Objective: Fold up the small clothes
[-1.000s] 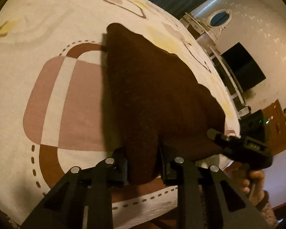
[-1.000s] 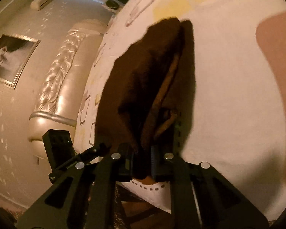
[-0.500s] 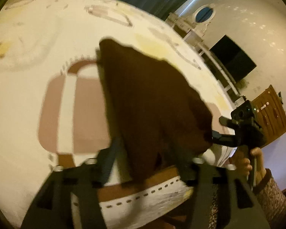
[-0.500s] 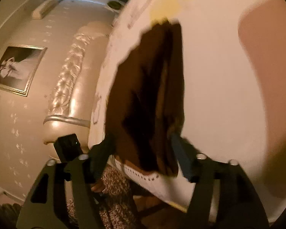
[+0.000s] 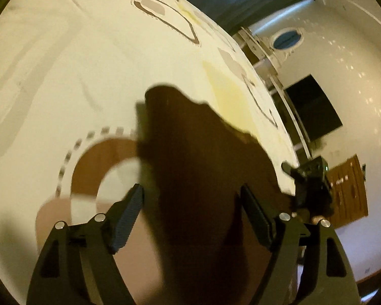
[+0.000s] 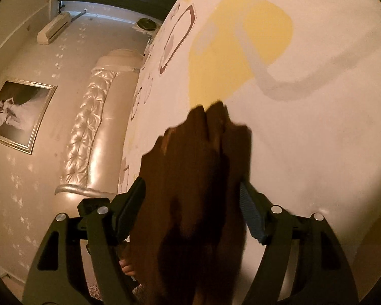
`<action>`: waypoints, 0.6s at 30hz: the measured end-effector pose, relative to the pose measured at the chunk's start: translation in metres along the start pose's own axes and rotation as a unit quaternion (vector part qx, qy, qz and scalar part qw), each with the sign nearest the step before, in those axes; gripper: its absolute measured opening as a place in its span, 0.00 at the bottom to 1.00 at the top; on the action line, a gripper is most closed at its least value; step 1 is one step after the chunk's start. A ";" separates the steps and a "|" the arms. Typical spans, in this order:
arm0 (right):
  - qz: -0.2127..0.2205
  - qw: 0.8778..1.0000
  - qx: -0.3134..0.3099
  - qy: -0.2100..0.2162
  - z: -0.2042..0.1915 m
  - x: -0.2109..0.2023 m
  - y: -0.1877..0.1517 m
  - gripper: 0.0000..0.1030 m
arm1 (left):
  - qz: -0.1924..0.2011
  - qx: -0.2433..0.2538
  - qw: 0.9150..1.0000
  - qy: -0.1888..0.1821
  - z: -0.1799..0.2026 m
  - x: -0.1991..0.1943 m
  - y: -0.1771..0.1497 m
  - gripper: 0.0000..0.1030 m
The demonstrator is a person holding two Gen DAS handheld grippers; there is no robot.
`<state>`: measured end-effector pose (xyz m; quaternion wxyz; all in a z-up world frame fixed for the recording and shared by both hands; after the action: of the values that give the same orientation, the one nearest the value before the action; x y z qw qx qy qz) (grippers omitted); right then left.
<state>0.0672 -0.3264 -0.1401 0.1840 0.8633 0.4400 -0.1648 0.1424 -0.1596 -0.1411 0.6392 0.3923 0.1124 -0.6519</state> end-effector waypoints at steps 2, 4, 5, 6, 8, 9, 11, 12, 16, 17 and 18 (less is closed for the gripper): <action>-0.014 1.000 -0.008 -0.019 0.004 0.007 0.001 0.22 | -0.004 0.000 1.000 0.011 0.001 0.011 0.005 0.44; -0.022 0.999 -0.014 -0.028 0.010 0.011 -0.001 0.21 | -0.008 0.005 1.000 0.028 0.000 0.019 0.006 0.33; -0.016 0.999 -0.026 -0.033 0.009 0.009 0.000 0.20 | -0.006 0.015 0.999 0.033 0.003 0.020 0.007 0.30; -0.009 0.998 -0.041 -0.038 0.006 0.006 0.001 0.19 | -0.006 0.022 0.999 0.039 0.004 0.020 0.007 0.29; 0.005 0.997 -0.064 -0.041 -0.006 0.003 0.006 0.19 | 0.000 0.045 0.998 0.049 0.007 0.018 0.013 0.27; 0.012 0.996 -0.077 -0.044 -0.011 0.001 0.010 0.19 | 0.004 0.057 0.997 0.057 0.008 0.016 0.016 0.26; 0.024 0.993 -0.100 -0.056 -0.016 0.002 0.017 0.19 | 0.013 0.072 0.995 0.073 0.011 0.016 0.023 0.26; 0.026 0.993 -0.098 -0.057 -0.014 0.003 0.021 0.19 | 0.014 0.074 0.994 0.078 0.011 0.017 0.025 0.26; 0.014 0.996 -0.063 -0.061 0.013 0.014 0.026 0.19 | 0.009 0.079 0.991 0.103 -0.003 0.026 0.019 0.27; 0.016 0.997 -0.057 -0.055 0.014 0.015 0.027 0.19 | 0.012 0.081 0.991 0.102 -0.004 0.025 0.018 0.28; 0.017 0.997 -0.054 -0.053 0.014 0.015 0.027 0.19 | 0.013 0.081 0.992 0.101 -0.004 0.025 0.019 0.28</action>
<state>0.0965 -0.3371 -0.1547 0.2560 0.8494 0.4237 -0.1830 0.1648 -0.1791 -0.1530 0.5990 0.5078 0.1184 -0.6078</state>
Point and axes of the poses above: each gripper's, at about its wrist camera, not at the fingertips, and x roughly the way its jaws point, z to its right, y to its top, the point moved 10 cm from there along x, roughly the way its jaws point, and after that the axes turned 5 degrees about -z, right-handed, at the moved point
